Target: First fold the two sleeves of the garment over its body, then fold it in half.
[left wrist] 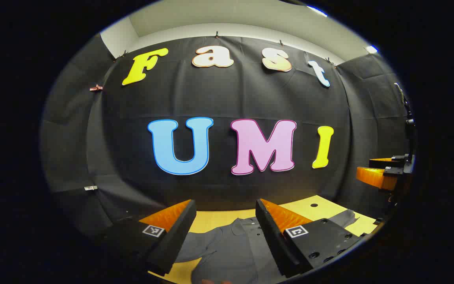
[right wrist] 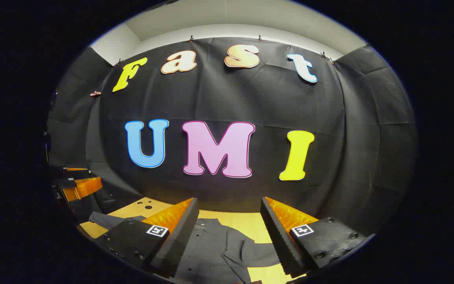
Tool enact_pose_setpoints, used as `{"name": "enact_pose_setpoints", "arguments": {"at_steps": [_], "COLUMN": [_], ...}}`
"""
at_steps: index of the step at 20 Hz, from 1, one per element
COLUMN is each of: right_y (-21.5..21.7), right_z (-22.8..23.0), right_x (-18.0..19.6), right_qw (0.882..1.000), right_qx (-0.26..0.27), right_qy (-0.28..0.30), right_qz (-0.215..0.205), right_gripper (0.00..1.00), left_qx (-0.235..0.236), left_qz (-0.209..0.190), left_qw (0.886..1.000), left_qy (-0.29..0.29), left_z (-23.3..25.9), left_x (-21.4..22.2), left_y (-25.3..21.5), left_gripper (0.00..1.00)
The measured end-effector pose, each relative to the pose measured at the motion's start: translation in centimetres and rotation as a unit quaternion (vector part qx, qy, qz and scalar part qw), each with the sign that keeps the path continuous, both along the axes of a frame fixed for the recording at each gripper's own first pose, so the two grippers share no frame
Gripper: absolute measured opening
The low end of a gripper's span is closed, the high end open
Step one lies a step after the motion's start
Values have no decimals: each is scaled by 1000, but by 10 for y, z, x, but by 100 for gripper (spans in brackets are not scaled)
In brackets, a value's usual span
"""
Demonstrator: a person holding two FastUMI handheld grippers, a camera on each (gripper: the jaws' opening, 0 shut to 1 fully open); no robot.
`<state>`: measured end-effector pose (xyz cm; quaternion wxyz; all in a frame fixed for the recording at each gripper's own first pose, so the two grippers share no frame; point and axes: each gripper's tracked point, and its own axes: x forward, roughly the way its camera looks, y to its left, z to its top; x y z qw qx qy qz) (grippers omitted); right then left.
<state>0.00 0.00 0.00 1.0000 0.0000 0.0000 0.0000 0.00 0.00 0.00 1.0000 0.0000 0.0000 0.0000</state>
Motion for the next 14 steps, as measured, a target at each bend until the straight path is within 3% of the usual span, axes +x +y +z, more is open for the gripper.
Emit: {"name": "enact_pose_setpoints", "arguments": {"at_steps": [1,3,5,7,9,11,12,14], "right_y": [-2,-6,-10,-17,-25,-32,-35,-43], "right_z": [-1,-3,-4,-4,-4,-6,-8,-14], "right_x": [1,5,10,14,18,23,25,29], "right_qw": [1000,1000,1000,1000,1000,1000,1000,1000], "right_qx": [1,3,-1,-8,-8,-2,2,3], "right_qy": [2,2,2,0,-2,-1,0,7], "right_qz": [0,-1,2,0,-5,-8,-8,-11], "right_gripper": [97,92,97,92,97,92,97,97], "left_qx": [-1,-2,-1,2,2,3,4,5], "left_qz": [-1,-3,-2,-2,-2,-2,-3,-3], "left_qw": [1000,1000,1000,1000,1000,1000,1000,1000], "left_qy": [2,6,9,10,11,12,14,18], "left_z": [-1,-4,-4,-7,-7,-8,-10,-12], "left_x": [3,7,10,15,18,21,23,26], "left_y": [-1,-6,-10,-14,-18,-21,-23,-27], "left_gripper": [95,95,95,95,95,95,95,95]}}
